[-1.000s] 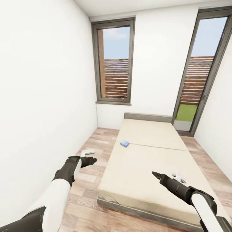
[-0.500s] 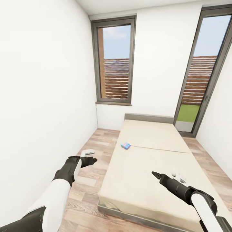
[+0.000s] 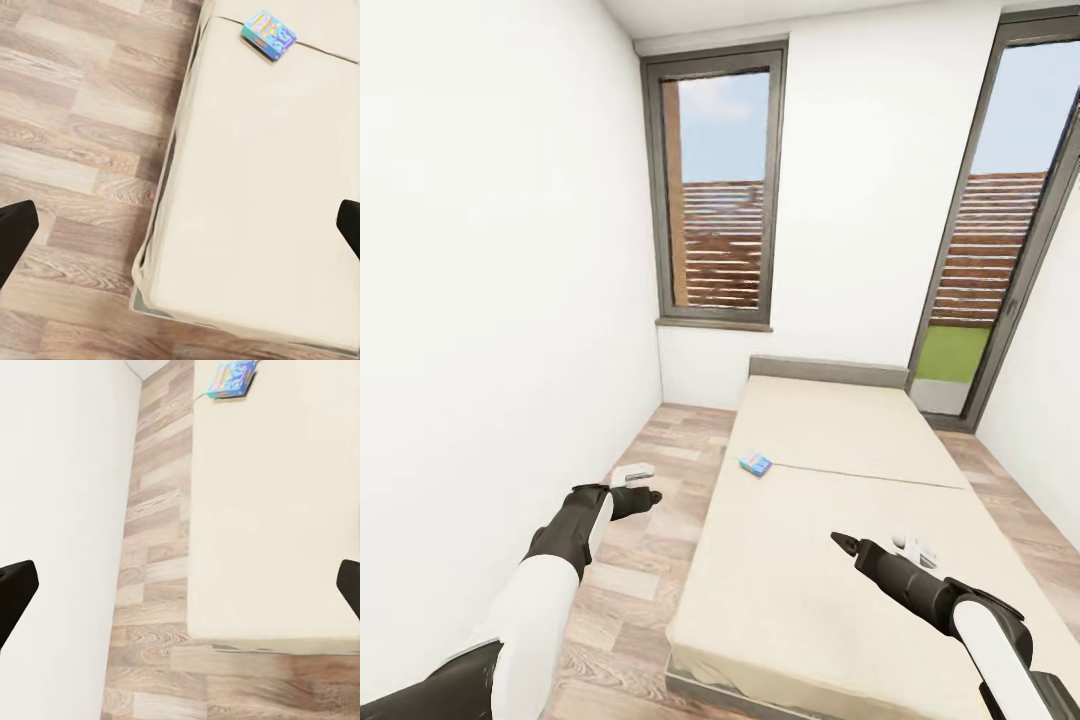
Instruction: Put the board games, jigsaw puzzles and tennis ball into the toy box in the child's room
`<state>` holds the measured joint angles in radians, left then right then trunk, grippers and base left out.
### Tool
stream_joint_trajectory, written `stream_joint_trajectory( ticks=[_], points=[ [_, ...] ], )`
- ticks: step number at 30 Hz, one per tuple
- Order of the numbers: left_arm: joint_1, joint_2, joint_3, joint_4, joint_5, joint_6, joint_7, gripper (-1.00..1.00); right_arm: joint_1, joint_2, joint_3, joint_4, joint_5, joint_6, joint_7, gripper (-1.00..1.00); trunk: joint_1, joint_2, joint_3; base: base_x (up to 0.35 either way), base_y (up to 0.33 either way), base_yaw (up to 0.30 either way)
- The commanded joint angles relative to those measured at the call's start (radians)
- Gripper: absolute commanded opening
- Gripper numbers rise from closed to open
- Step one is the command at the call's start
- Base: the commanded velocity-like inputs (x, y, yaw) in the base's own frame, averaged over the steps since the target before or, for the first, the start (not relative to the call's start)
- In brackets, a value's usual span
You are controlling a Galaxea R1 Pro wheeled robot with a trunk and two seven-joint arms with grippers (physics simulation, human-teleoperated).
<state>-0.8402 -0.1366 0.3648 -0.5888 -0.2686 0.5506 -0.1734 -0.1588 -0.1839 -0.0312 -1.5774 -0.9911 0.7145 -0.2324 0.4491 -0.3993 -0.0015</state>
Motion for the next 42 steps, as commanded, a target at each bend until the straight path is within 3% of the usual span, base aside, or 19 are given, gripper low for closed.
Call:
stream_joint_trajectory(
  ticks=[1, 24, 42],
  points=[
    [0.000, -0.001, 0.008, -0.002, -0.011, 0.004, -0.009, 1.00, -0.001, 0.000, 0.000, -0.001, -0.011, 0.003, -0.009, 1.00, 0.001, -0.001, 0.000, 0.243, 0.081, -0.126],
    [0.000, -0.001, 0.009, -0.002, -0.011, 0.004, -0.009, 1.00, 0.000, 0.000, 0.002, -0.001, -0.011, 0.002, -0.008, 1.00, 0.001, -0.001, 0.018, 0.078, 0.033, -0.215],
    [0.000, -0.001, 0.008, -0.002, -0.011, 0.005, -0.013, 1.00, -0.001, 0.000, 0.002, -0.001, -0.011, 0.002, -0.008, 1.00, 0.001, -0.001, 0.020, 0.070, 0.119, -0.030]
  ],
)
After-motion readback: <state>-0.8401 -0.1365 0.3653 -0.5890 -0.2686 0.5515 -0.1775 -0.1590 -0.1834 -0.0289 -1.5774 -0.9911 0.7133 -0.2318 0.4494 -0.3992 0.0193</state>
